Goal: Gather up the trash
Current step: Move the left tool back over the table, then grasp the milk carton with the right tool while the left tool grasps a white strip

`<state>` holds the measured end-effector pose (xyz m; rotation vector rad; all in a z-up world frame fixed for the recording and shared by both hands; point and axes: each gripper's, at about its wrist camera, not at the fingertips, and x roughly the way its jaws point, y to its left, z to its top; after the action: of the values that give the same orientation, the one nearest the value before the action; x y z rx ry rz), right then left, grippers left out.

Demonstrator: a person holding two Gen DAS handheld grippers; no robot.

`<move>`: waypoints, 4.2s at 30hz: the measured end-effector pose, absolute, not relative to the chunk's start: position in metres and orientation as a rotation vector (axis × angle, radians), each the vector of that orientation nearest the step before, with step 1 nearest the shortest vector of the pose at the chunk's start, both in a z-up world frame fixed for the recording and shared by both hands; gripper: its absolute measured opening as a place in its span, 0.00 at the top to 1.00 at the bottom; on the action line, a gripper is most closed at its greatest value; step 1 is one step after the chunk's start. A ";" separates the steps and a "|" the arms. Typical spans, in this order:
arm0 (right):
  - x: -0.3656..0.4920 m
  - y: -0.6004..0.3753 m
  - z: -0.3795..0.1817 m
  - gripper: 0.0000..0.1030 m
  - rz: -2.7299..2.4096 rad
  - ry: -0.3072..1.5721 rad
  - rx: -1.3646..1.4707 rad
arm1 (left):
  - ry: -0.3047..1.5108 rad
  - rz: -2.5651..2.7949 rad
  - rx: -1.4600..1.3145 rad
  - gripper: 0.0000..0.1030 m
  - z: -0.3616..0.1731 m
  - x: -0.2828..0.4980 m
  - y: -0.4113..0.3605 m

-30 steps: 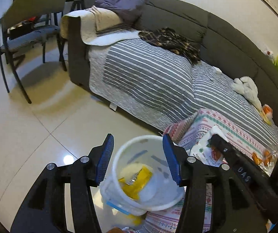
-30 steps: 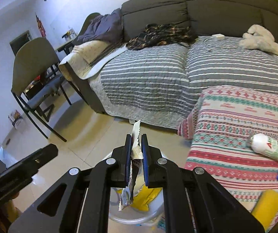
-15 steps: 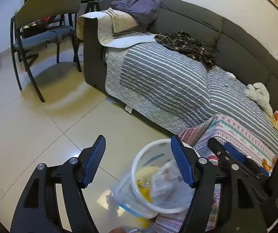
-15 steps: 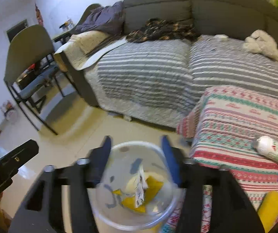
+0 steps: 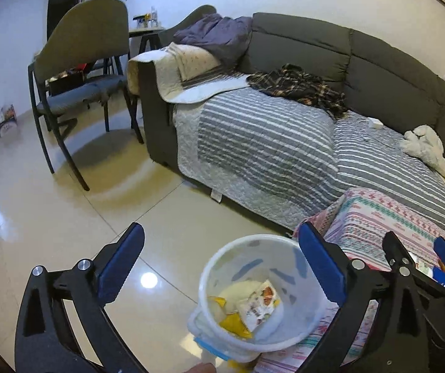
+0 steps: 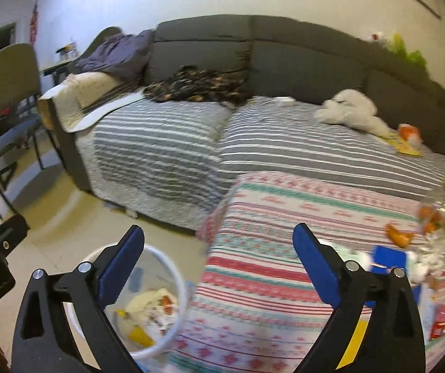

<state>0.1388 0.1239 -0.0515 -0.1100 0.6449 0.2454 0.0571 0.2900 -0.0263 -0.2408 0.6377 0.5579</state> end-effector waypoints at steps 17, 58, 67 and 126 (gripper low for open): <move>0.132 0.013 -0.035 0.09 0.078 0.630 -0.075 | 0.686 0.430 -0.191 0.07 -0.028 0.088 0.202; 0.106 -0.156 -0.049 0.09 -0.133 0.621 0.034 | 0.666 0.172 -0.038 0.07 -0.048 0.108 0.042; 0.101 -0.189 -0.059 0.09 -0.168 0.659 0.029 | 0.718 0.086 -0.036 0.07 -0.060 0.115 0.019; 0.158 -0.231 -0.120 0.08 0.298 0.989 0.151 | 0.898 -0.405 -0.029 0.83 -0.078 0.159 -0.053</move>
<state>0.1584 -0.2313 -0.1205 0.1514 0.9887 0.2982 0.1591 -0.0531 -0.0784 -0.0290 0.8981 -0.4053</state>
